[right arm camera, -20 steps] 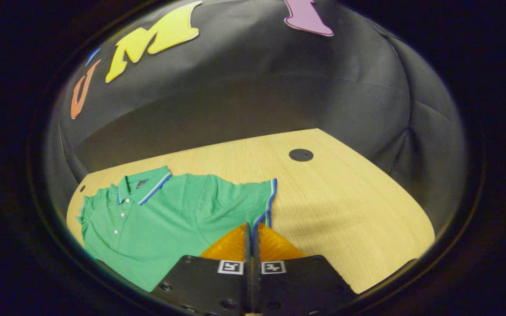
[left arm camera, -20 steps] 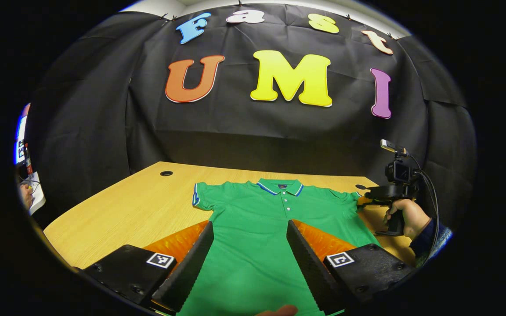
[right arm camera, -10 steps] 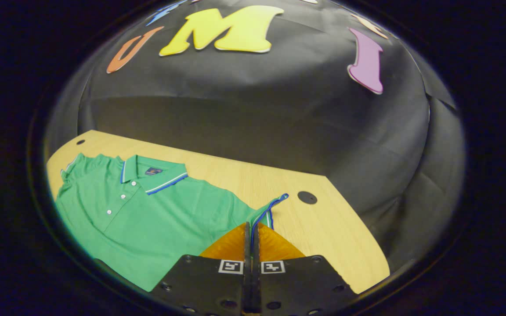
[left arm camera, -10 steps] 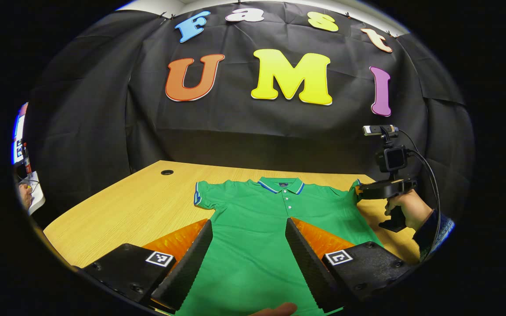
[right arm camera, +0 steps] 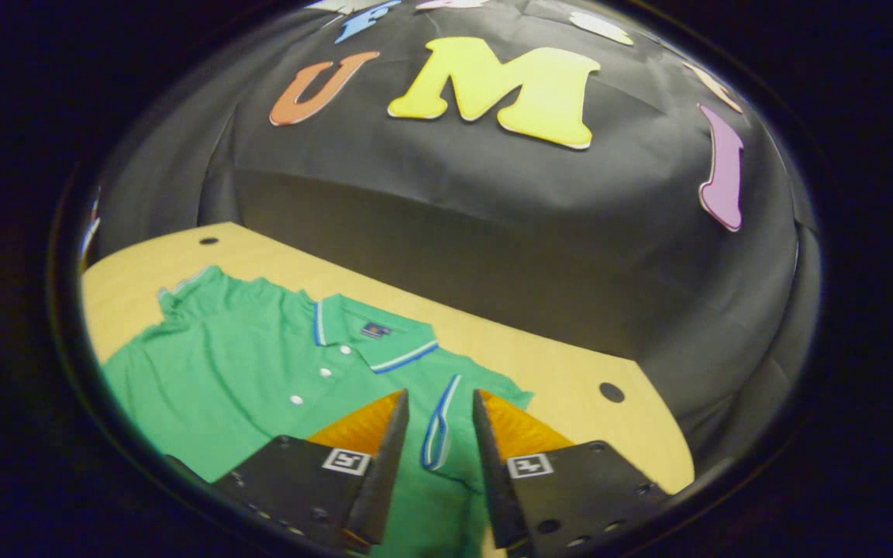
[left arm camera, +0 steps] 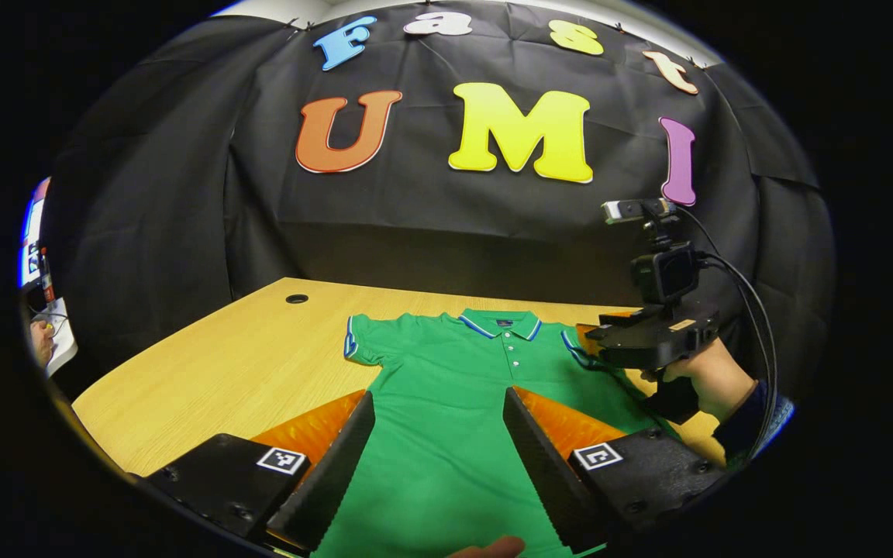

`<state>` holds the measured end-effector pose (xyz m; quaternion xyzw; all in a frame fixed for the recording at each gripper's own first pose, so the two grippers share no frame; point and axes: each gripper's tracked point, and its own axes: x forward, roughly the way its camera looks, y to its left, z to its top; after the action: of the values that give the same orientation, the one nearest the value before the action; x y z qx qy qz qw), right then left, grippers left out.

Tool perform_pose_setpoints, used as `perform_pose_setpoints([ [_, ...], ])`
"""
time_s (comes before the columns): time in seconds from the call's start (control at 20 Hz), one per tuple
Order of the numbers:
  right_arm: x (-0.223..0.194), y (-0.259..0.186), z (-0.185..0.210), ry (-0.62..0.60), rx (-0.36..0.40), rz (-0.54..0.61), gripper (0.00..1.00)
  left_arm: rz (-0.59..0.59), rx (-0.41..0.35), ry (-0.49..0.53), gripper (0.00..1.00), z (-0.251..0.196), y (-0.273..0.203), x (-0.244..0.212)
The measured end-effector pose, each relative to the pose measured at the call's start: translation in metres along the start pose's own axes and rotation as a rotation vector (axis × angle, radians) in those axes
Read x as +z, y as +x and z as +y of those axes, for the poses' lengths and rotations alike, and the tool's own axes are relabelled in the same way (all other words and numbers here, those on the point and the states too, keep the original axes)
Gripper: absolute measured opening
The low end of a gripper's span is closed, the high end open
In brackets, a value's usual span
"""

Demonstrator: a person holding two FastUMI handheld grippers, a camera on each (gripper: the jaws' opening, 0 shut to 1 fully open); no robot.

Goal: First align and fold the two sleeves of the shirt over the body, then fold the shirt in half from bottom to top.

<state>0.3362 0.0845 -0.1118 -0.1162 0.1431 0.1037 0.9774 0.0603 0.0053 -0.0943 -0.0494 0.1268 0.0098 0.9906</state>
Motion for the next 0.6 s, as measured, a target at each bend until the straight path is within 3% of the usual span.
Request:
perform_pose_setpoints([
  [0.1, 0.016, -0.02, -0.003, 0.031, -0.018, -0.052, 0.8, -0.013, 0.023, 0.005, 1.0, 0.005, 0.002, 0.002],
  [0.15, 0.024, -0.032, -0.001, 0.052, -0.012, -0.08, 0.91, -0.019, 0.033, 0.008, 1.0, 0.007, 0.002, 0.004],
  [0.25, 0.036, -0.058, -0.002, 0.095, 0.004, -0.135, 0.97, -0.036, 0.048, 0.017, 1.0, 0.009, 0.0, 0.007],
  [0.6, 0.049, -0.177, -0.025, 0.191, 0.001, -0.258, 0.95, -0.07, 0.126, 0.022, 1.0, 0.029, -0.013, 0.023],
])
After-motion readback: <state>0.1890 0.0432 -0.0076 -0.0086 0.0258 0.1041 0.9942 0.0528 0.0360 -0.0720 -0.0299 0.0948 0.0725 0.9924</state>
